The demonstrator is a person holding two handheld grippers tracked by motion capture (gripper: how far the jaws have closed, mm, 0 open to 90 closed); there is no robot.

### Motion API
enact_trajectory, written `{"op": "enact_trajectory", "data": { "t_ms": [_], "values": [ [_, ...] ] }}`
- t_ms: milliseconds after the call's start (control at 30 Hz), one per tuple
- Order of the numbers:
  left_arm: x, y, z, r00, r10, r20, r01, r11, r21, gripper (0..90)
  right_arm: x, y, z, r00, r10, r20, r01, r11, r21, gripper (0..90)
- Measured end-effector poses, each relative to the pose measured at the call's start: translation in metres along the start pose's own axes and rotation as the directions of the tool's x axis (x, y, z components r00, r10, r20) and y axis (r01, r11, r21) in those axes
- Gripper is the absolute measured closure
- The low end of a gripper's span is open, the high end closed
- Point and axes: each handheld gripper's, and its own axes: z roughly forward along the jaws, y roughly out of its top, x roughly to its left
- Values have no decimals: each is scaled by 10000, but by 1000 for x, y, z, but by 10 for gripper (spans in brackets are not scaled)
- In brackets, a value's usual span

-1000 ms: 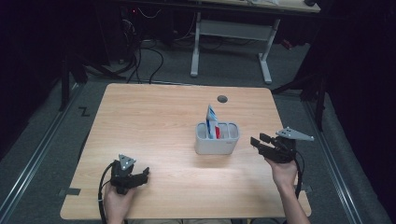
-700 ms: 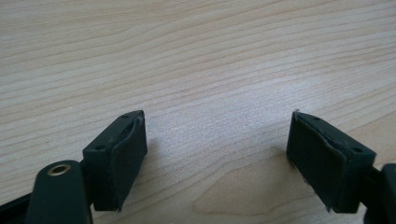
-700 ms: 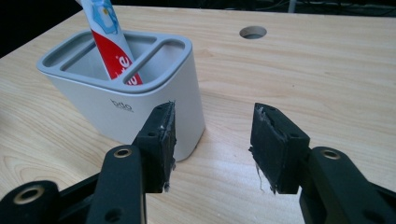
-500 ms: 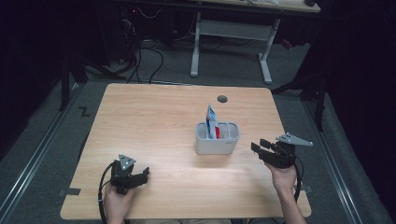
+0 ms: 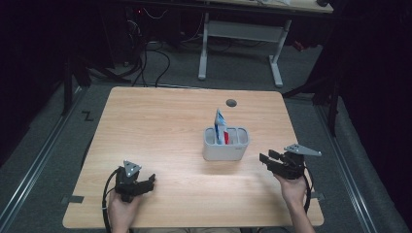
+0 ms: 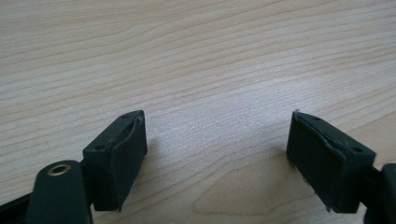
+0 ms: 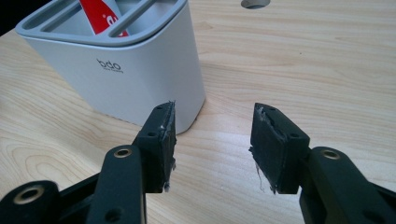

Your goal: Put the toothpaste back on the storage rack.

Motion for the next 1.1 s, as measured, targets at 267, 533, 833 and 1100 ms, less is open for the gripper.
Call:
{"op": "enact_trajectory", "data": {
  "t_ms": [267,533,833,1100],
  "values": [
    [0,0,0,10000,-1,0,1,10000,0,207,4,-9,6,9997,134,-211,-130,9997,217,502],
    [0,0,0,10000,-9,10,9,10000,-9,208,7,-16,13,9999,29,-139,-23,9991,428,502],
    [0,0,0,10000,-5,4,5,10000,-2,208,9,-25,22,9990,-362,277,340,9965,768,498],
    [0,0,0,10000,6,3,-6,10000,-8,208,10,-33,33,9956,-634,687,563,9933,1007,489]
  ]
}}
